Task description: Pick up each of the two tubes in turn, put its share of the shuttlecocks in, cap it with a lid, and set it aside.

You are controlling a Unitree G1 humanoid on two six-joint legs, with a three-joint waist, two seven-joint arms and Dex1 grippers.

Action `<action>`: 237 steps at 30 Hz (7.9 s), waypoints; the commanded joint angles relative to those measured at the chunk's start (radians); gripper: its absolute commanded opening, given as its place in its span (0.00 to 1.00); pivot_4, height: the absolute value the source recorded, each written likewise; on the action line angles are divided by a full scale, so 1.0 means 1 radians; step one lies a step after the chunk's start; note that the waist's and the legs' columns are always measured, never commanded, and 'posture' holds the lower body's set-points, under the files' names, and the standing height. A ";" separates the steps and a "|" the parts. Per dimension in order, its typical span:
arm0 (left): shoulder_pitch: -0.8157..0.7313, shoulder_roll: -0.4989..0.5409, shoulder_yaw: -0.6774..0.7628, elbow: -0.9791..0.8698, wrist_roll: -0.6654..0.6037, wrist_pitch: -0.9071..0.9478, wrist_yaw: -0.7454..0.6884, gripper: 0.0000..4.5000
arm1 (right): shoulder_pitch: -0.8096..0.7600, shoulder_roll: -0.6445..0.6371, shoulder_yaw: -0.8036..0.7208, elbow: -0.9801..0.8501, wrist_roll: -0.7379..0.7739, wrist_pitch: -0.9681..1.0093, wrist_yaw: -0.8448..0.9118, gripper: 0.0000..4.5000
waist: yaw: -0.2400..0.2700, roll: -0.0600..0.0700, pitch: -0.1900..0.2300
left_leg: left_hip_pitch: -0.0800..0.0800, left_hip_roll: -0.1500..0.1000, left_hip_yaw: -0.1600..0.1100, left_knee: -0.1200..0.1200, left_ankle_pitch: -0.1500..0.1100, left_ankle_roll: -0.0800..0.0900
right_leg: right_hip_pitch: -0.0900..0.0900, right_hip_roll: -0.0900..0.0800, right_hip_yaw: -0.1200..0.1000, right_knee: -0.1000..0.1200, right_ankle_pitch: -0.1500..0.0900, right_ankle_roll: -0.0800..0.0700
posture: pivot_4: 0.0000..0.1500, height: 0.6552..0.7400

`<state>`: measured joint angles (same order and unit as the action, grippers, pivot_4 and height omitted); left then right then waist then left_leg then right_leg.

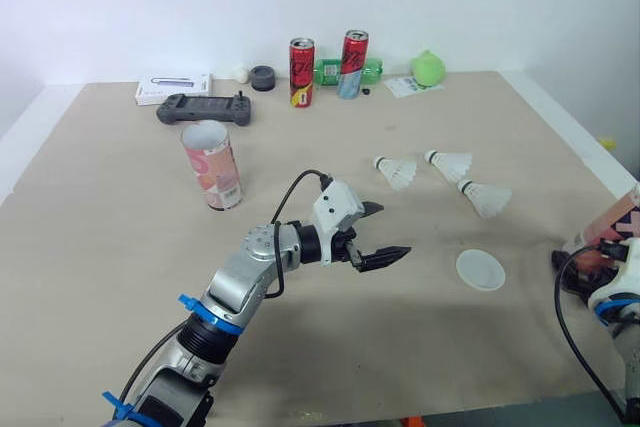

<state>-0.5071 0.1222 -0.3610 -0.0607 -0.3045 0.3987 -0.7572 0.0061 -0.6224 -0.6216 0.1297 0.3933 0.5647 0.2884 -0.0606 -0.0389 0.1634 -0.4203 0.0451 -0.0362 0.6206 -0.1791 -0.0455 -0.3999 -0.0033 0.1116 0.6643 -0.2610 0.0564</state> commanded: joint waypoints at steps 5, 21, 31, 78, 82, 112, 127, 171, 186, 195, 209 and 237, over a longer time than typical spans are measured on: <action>-0.002 -0.001 0.012 -0.042 -0.010 -0.007 -0.007 1.00 | 0.100 0.058 0.067 0.013 0.011 0.175 0.003 0.94 | 0.013 -0.013 -0.007 | 0.005 0.001 -0.001 0.000 0.000 0.000 | 0.005 0.001 -0.001 0.000 -0.003 -0.006 | 1.00 1.00; -0.001 0.005 0.010 -0.050 -0.016 0.003 -0.017 1.00 | 0.185 0.057 0.144 -0.061 0.032 0.319 0.076 0.94 | 0.015 -0.034 -0.021 | 0.015 0.003 -0.003 -0.003 -0.007 -0.003 | 0.016 0.002 -0.004 -0.001 -0.011 -0.011 | 1.00 1.00; 0.003 -0.001 0.008 -0.048 -0.012 -0.004 -0.012 1.00 | 0.184 0.089 0.128 -0.053 0.011 0.239 0.046 0.94 | 0.015 -0.045 -0.029 | 0.020 0.009 -0.013 -0.003 -0.015 -0.004 | 0.024 0.007 -0.014 -0.002 -0.020 -0.019 | 1.00 1.00; 0.037 -0.008 -0.006 -0.118 -0.018 0.037 0.019 1.00 | -0.033 0.005 0.130 0.127 -0.003 0.259 0.040 0.94 | -0.010 -0.015 -0.006 | 0.014 0.001 0.004 0.000 -0.028 0.006 | 0.015 0.014 0.028 -0.019 -0.011 0.002 | 1.00 1.00; 0.034 -0.007 -0.005 -0.115 -0.019 0.038 0.016 1.00 | 0.005 -0.012 0.160 0.117 -0.008 0.298 0.062 0.94 | -0.002 -0.020 -0.011 | 0.015 0.001 -0.002 0.000 -0.028 0.006 | 0.019 0.014 0.021 -0.019 -0.013 -0.001 | 1.00 1.00; 0.035 -0.002 -0.002 -0.108 -0.021 0.043 0.004 1.00 | 0.133 0.035 0.071 -0.006 0.087 0.516 0.104 0.94 | 0.039 -0.036 -0.033 | 0.022 0.003 -0.033 -0.002 -0.035 -0.001 | 0.037 0.016 -0.010 -0.018 -0.028 -0.015 | 1.00 1.00; 0.035 -0.002 0.005 -0.094 -0.020 0.028 -0.003 1.00 | 0.284 0.055 0.001 -0.210 0.128 0.381 0.189 0.94 | 0.039 -0.027 -0.029 | 0.022 0.004 -0.036 -0.004 -0.036 -0.001 | 0.037 0.017 -0.015 -0.017 -0.033 -0.019 | 1.00 1.00; 0.385 0.094 0.423 -0.173 0.193 -0.015 0.584 1.00 | -0.378 0.065 0.712 -0.590 0.168 0.009 0.459 0.94 | 0.025 0.012 0.013 | 0.012 -0.001 -0.024 0.002 -0.032 -0.009 | 0.018 0.014 0.001 0.000 -0.030 -0.010 | 1.00 1.00; 0.138 0.081 0.435 0.251 0.188 -0.179 0.557 1.00 | -0.386 0.084 0.707 -0.609 0.141 0.025 0.429 0.94 | 0.025 0.013 0.013 | 0.013 -0.001 -0.024 0.003 -0.028 -0.012 | 0.018 0.014 0.000 0.002 -0.027 -0.011 | 1.00 1.00; 0.079 0.078 0.449 0.373 0.193 -0.253 0.565 1.00 | -0.376 0.087 0.703 -0.603 0.133 0.016 0.423 0.94 | 0.023 0.013 0.013 | 0.014 -0.001 -0.024 0.003 -0.022 -0.010 | 0.018 0.014 0.001 0.002 -0.021 -0.009 | 1.00 1.00; 0.130 0.121 0.455 0.250 0.243 -0.336 0.598 0.84 | -0.255 0.144 0.615 -0.532 -0.087 0.014 0.086 1.00 | 0.016 0.013 0.013 | 0.013 -0.001 -0.024 0.001 -0.020 -0.012 | 0.017 0.014 0.002 0.002 -0.020 -0.009 | 1.00 1.00; 0.091 0.326 0.300 0.155 0.671 -0.430 0.644 0.82 | -0.561 0.333 0.553 0.077 -0.194 -0.314 0.025 0.00 | 0.013 0.013 0.014 | -0.002 0.000 -0.022 -0.003 -0.015 -0.016 | -0.002 0.015 0.004 0.004 -0.011 -0.018 | 1.00 1.00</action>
<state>-0.3953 0.4349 -0.0547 0.1232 0.3493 -0.0319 -0.1136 -0.5322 -0.2765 -0.0476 0.2737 0.1755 0.2916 0.2727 -0.0479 -0.0261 0.1772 -0.4225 0.0447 -0.0581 0.6179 -0.1939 -0.0619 -0.4020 0.0115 0.1152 0.6688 -0.2720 0.0381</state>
